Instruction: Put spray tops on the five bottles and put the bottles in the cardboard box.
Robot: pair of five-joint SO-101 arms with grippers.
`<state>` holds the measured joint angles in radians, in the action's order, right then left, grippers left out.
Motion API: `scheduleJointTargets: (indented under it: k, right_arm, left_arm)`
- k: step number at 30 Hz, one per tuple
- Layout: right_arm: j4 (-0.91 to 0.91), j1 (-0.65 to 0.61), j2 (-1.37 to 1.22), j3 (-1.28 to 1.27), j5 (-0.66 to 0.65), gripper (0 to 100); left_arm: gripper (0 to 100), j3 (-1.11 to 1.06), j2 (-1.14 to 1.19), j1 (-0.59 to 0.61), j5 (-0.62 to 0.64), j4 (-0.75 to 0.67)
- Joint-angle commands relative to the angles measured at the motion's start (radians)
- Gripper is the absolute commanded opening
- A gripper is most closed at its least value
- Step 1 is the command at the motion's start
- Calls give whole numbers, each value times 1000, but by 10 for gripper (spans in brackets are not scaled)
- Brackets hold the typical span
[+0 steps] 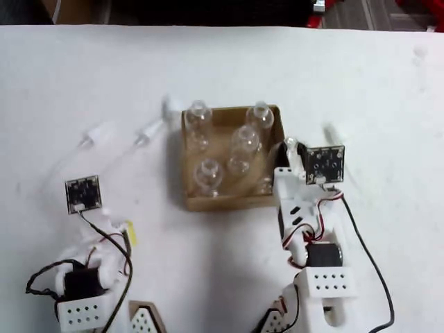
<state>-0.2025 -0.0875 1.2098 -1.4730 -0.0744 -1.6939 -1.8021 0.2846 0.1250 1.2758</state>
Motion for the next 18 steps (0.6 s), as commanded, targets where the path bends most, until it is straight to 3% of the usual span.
scheduleJointTargets:
  k: [1,18]
  right_arm:
    - [-82,-24,13,64,-92,21]
    - [-117,-64,13,66,-140,22]
  left_arm:
    - [146,0,-5,8,14,6]
    - [146,0,-5,8,14,6]
